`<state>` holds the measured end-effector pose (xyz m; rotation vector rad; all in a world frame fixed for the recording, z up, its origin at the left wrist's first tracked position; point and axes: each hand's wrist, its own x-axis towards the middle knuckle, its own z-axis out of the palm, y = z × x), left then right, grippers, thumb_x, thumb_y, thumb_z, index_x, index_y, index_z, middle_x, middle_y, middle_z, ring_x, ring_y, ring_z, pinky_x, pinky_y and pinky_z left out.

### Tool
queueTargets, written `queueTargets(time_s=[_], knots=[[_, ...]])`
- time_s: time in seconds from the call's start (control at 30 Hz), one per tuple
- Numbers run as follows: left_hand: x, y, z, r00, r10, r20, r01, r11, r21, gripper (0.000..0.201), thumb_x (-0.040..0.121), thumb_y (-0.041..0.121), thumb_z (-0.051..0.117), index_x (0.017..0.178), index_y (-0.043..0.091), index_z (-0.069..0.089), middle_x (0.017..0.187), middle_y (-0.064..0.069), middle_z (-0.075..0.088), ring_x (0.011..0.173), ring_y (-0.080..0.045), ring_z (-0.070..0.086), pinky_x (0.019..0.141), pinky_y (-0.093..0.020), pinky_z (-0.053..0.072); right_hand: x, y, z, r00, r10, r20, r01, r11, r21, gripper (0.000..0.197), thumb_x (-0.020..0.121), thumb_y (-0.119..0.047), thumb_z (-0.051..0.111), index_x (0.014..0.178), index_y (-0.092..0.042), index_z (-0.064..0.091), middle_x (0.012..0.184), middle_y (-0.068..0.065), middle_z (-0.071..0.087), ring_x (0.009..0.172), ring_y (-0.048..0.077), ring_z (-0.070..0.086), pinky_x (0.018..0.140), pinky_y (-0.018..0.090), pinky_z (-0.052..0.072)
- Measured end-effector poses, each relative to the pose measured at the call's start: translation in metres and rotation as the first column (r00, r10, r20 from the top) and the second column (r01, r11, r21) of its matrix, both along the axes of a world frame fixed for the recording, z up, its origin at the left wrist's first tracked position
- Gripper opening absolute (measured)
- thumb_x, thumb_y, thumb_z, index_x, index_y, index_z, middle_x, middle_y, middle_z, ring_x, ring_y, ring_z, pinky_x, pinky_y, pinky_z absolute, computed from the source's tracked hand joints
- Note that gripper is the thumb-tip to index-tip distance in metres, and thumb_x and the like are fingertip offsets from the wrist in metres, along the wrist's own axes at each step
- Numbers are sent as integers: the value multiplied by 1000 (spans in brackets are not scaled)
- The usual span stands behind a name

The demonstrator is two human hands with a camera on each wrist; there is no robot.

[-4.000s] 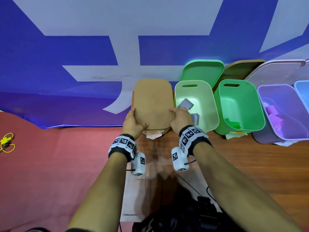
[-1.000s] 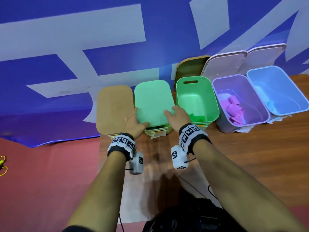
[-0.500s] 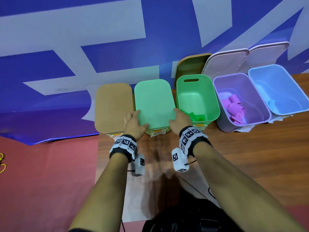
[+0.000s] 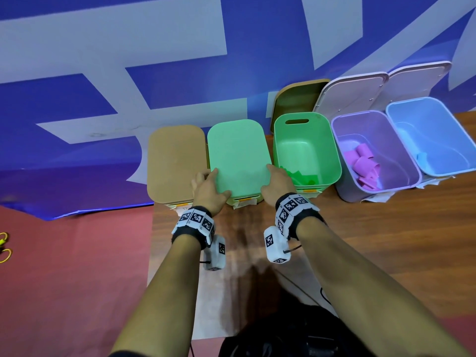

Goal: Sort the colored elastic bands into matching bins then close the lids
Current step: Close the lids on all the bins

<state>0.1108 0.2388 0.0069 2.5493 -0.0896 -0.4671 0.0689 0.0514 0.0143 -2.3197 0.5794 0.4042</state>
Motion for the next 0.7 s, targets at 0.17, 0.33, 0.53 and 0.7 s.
queueTargets(time_s=[0.17, 0.33, 0.53, 0.7], knots=[[1, -1, 1, 1000, -26, 15, 25, 999, 43, 75, 85, 32, 73, 149, 13, 38, 155, -7, 27, 135, -34, 25, 114, -36, 24, 1, -2, 1, 1000, 30, 3, -30, 999, -16, 69, 90, -2, 51, 155, -12, 27, 156, 10, 30, 138, 28, 41, 108, 37, 40], [3, -5, 5, 1000, -27, -8, 27, 998, 58, 72, 84, 29, 73, 146, 12, 40, 157, -4, 24, 135, -34, 23, 113, -36, 25, 2, -4, 1, 998, 55, -14, -55, 998, -23, 70, 92, -4, 51, 156, -13, 24, 158, 9, 27, 140, 27, 38, 109, 35, 38], [3, -25, 14, 999, 31, -25, -30, 999, 44, 70, 83, 33, 73, 146, 22, 43, 156, -4, 24, 140, -31, 19, 114, -38, 22, 9, -20, 11, 999, 38, 7, -38, 999, 0, 59, 89, -10, 54, 147, -15, 43, 146, 10, 49, 130, 29, 49, 105, 38, 45], [10, -60, 22, 1000, -11, -19, 11, 1000, -24, 63, 87, 33, 70, 144, 22, 45, 156, -6, 24, 143, -30, 16, 117, -38, 21, 16, -58, 21, 999, -33, 28, 32, 999, 19, 49, 90, -16, 55, 139, -21, 52, 136, 6, 59, 120, 29, 57, 99, 35, 49]])
